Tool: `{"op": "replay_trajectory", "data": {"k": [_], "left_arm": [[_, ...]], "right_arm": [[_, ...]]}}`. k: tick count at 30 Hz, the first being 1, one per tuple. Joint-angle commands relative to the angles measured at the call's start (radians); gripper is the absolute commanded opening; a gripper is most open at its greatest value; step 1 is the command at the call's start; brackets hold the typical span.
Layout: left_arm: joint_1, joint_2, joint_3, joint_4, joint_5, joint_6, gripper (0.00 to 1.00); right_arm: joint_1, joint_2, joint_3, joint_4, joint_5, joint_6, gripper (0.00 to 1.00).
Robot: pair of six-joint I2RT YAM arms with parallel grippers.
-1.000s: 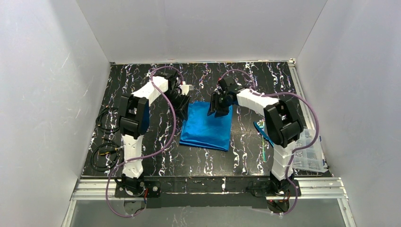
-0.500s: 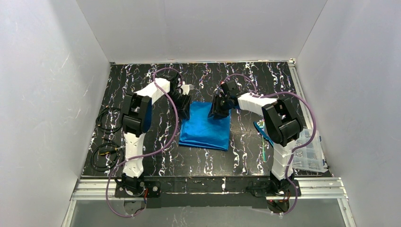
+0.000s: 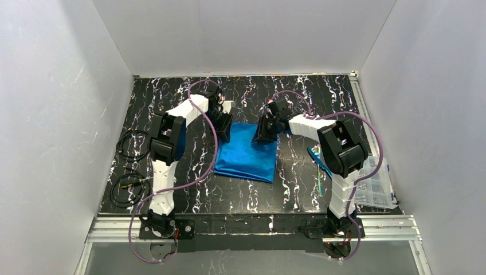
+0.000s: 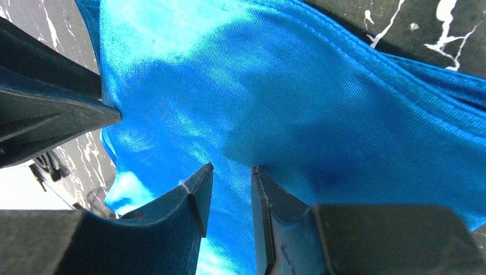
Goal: Fold the napkin into a case and place the utensils inside
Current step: Pick up the top corner of the square folded napkin from the center of the board.
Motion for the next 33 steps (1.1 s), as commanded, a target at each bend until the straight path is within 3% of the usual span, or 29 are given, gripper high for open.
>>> {"op": "replay_trajectory", "data": {"k": [1, 12, 19, 27, 33], "left_arm": [[-0.003, -0.08, 0.018, 0.039, -0.075, 0.035, 0.32], [-0.001, -0.029, 0.052, 0.056, 0.055, -0.034, 0.29], [-0.004, -0.088, 0.053, 0.078, 0.072, -0.038, 0.19], [-0.003, -0.158, -0.005, 0.079, 0.118, -0.025, 0.18], [-0.029, -0.194, -0.038, 0.08, 0.178, 0.016, 0.1]], "right_arm": [[0.004, 0.002, -0.05, -0.044, 0.026, -0.019, 0.39], [0.004, -0.002, -0.063, -0.043, 0.017, -0.018, 0.37], [0.004, 0.002, -0.063, -0.041, 0.013, -0.011, 0.35], [0.005, 0.002, -0.079, -0.031, 0.011, -0.007, 0.34], [0.004, 0.001, -0.086, -0.018, 0.006, 0.006, 0.35]]}}
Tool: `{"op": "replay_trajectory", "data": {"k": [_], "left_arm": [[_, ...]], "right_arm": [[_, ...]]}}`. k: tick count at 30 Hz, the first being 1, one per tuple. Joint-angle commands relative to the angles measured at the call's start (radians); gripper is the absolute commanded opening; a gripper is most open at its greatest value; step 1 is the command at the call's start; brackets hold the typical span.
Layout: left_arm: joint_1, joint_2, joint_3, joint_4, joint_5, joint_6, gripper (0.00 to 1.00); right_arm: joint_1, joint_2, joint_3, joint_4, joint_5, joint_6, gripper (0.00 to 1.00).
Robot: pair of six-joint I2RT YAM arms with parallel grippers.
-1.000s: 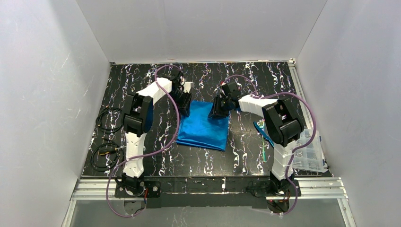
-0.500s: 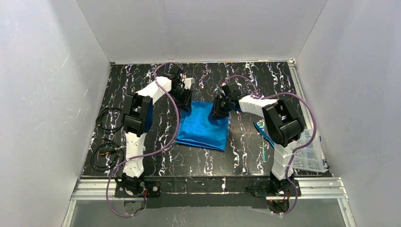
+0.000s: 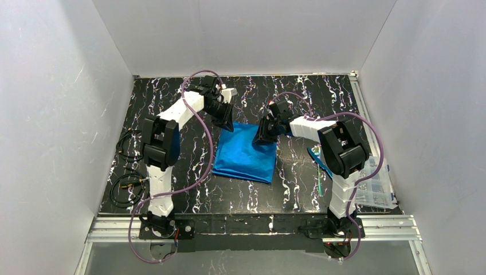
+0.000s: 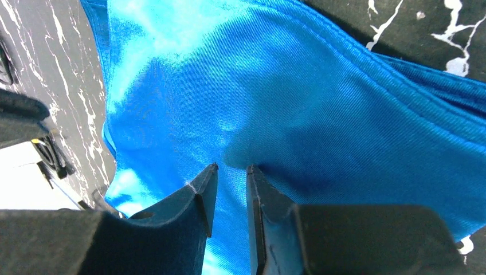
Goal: Fold the napkin into a case and place the utensils inside
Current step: Pick up the top corner of the square folded napkin from the center of the board.
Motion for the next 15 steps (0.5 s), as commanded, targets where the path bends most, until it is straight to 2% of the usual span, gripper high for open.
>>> {"op": "replay_trajectory", "data": {"k": [1, 5, 10, 15], "left_arm": [[-0.032, -0.085, -0.049, -0.013, 0.08, 0.066, 0.08], [-0.054, -0.094, -0.104, -0.026, 0.049, 0.111, 0.08], [0.007, -0.078, -0.097, 0.003, -0.064, 0.008, 0.33], [0.043, -0.036, -0.071, 0.023, -0.106, -0.047, 0.37]], "right_arm": [[0.007, 0.011, -0.039, -0.07, 0.025, -0.008, 0.35], [0.007, 0.002, -0.026, -0.07, 0.021, 0.001, 0.4], [0.007, -0.001, -0.012, -0.066, 0.01, 0.006, 0.42], [0.008, -0.002, -0.022, -0.056, 0.004, 0.014, 0.42]]}}
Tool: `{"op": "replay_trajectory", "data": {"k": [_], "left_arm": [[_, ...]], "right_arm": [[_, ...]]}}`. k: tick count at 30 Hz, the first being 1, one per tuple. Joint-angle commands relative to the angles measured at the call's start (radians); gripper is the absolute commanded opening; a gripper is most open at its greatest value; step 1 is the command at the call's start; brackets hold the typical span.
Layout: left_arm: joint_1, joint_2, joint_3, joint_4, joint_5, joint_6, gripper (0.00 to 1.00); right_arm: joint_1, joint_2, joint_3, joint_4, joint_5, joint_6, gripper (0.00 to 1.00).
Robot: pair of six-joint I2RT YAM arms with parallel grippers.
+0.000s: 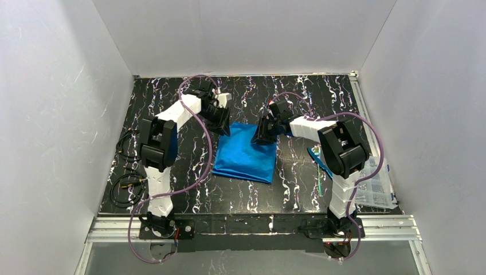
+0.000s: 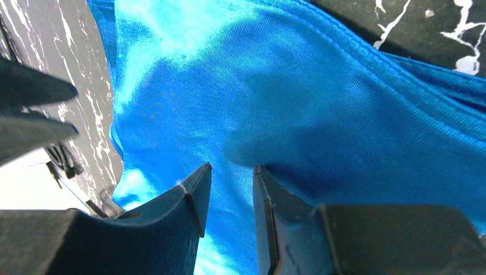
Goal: Fold the napkin into a case and place the utensils inside
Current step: Pick up the top corner of the square folded napkin from the center of the board.
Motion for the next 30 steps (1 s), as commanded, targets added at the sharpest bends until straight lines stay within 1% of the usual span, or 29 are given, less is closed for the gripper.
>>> {"op": "replay_trajectory", "data": {"k": [1, 5, 10, 14, 17, 25, 30], "left_arm": [[0.035, 0.008, 0.027, 0.018, -0.053, -0.06, 0.37], [0.037, 0.06, 0.054, 0.018, -0.034, -0.073, 0.37], [0.046, 0.127, 0.103, 0.02, -0.022, -0.079, 0.34], [0.048, 0.15, 0.125, 0.02, -0.01, -0.074, 0.29], [0.048, 0.153, 0.124, 0.019, 0.028, -0.078, 0.27], [0.046, 0.176, 0.131, 0.015, 0.075, -0.093, 0.32], [0.043, 0.175, 0.131, 0.015, 0.052, -0.084, 0.33]], "right_arm": [[0.006, 0.002, -0.023, -0.062, 0.013, -0.007, 0.42], [0.007, 0.003, -0.034, -0.053, 0.011, -0.005, 0.42], [0.007, 0.004, -0.041, -0.047, 0.006, -0.005, 0.41], [0.006, 0.012, -0.048, -0.04, -0.001, -0.004, 0.4], [0.007, 0.016, -0.052, -0.033, -0.003, -0.002, 0.4], [0.007, 0.018, -0.049, -0.034, -0.003, -0.004, 0.4], [0.006, 0.016, -0.048, -0.037, 0.0, -0.004, 0.39]]}}
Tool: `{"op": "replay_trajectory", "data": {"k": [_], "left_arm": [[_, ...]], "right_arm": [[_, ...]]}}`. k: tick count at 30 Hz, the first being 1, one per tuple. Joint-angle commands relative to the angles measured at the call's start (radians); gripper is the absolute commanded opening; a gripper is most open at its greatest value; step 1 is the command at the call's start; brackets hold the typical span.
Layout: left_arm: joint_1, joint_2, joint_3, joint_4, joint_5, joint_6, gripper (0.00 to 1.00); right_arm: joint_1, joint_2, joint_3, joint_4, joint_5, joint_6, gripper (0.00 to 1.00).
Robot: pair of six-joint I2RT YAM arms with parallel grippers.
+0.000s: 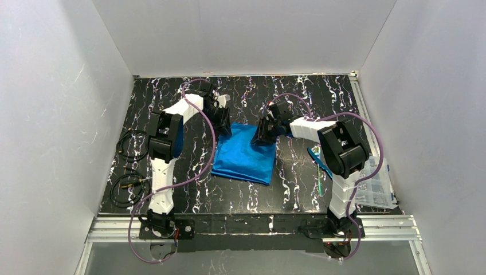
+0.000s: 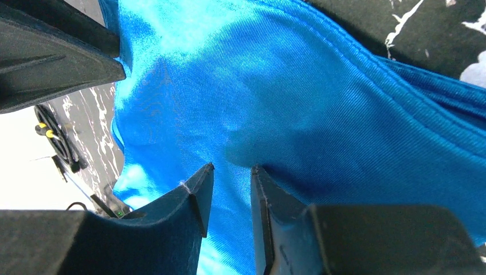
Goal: Fold the napkin into a case and place the utensils inside
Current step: Pick up the top corner of the square folded napkin from the center of the board.
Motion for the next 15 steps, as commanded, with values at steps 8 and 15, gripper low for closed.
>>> {"op": "replay_trajectory", "data": {"k": [8, 15], "left_arm": [[-0.014, -0.013, 0.03, -0.029, 0.026, 0.014, 0.15], [-0.035, -0.053, 0.026, -0.026, 0.06, 0.047, 0.03]], "right_arm": [[0.007, 0.018, -0.035, -0.058, 0.025, -0.011, 0.38], [0.007, 0.019, -0.031, -0.058, 0.027, -0.008, 0.38]]}}
